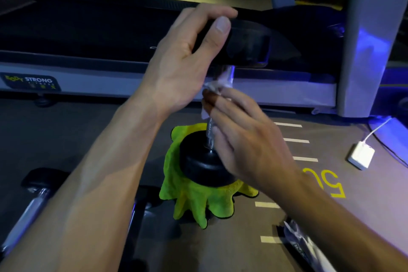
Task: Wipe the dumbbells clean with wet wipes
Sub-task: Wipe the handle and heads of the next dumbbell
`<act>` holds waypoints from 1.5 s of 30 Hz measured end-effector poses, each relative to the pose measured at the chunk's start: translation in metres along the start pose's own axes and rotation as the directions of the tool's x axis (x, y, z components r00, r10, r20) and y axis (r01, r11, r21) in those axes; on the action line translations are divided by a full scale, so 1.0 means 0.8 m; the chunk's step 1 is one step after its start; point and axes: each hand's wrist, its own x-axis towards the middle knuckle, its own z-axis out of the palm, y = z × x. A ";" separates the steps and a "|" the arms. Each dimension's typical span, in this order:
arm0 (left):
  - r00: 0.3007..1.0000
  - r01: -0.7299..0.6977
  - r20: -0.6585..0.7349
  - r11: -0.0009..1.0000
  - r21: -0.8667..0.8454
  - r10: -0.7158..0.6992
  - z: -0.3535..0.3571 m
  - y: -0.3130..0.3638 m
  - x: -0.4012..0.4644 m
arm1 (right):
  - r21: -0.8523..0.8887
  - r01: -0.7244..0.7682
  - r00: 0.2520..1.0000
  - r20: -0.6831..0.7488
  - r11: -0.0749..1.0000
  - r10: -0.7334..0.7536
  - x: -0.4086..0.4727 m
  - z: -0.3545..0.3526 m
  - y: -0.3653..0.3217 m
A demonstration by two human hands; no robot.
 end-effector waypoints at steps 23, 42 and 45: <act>1.000 0.018 0.003 1.000 0.008 -0.018 0.000 0.004 -0.003 | 0.172 -0.131 0.942 0.328 0.976 0.068 0.000 -0.006 -0.012; 0.999 -0.005 0.045 0.986 -0.167 0.012 -0.010 -0.004 0.005 | 0.355 -0.261 0.954 -0.046 0.898 0.295 -0.035 0.019 -0.015; 0.999 -0.005 0.051 0.984 -0.177 0.014 -0.006 -0.005 0.005 | 0.338 -0.245 0.945 -0.125 0.909 0.301 -0.009 0.008 0.004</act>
